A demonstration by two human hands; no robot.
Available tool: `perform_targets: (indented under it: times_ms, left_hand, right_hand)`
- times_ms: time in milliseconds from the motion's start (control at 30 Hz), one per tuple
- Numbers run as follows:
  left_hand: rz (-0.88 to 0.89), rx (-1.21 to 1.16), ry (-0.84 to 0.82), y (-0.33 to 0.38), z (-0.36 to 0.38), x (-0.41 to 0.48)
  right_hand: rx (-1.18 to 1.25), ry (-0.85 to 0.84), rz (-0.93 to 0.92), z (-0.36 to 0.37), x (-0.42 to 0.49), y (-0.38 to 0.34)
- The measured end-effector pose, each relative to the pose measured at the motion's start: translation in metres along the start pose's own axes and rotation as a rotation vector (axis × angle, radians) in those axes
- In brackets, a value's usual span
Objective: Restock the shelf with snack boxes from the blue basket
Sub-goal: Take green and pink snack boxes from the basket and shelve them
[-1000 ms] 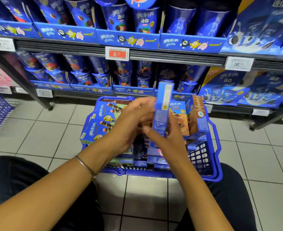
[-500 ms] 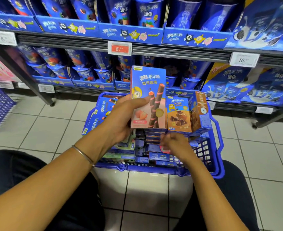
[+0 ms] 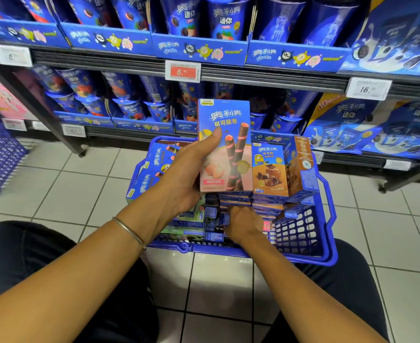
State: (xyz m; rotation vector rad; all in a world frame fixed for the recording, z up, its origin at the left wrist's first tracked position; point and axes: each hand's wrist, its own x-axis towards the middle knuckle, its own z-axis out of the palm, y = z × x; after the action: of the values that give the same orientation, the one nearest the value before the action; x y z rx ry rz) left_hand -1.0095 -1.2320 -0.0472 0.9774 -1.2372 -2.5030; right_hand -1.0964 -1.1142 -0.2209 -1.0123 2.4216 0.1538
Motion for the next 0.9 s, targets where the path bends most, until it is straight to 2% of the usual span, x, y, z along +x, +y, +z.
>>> perform_targets:
  times_ms: [167, 267, 400, 633, 767, 833, 900]
  left_hand:
    - [0.015, -0.038, 0.010, 0.001, 0.001, 0.000]
    - [0.032, -0.029, 0.030, 0.002, -0.003, 0.001]
    - [0.068, -0.083, 0.100, 0.007, -0.010, 0.007]
    - [0.117, -0.145, 0.198, 0.017, -0.008, 0.012]
    - [0.124, -0.250, 0.193, 0.022, -0.009, 0.008]
    - [0.125, -0.282, 0.174, 0.021, -0.009, 0.009]
    - [0.136, -0.326, 0.168, 0.020, -0.010, 0.010]
  right_hand:
    - [-0.056, 0.049, 0.030, -0.004, 0.003, -0.001]
    - [0.037, 0.109, -0.003, -0.010, -0.009, 0.010]
    - [0.448, 0.218, -0.007, -0.024, -0.035, 0.044]
    - [1.182, 0.419, -0.197, -0.056, -0.073, 0.051]
    - [1.570, 0.598, -0.020, -0.078, -0.075, 0.045]
    - [1.801, 0.534, 0.003, -0.090, -0.074, 0.048]
    - [2.013, 0.387, 0.018, -0.101, -0.075, 0.053]
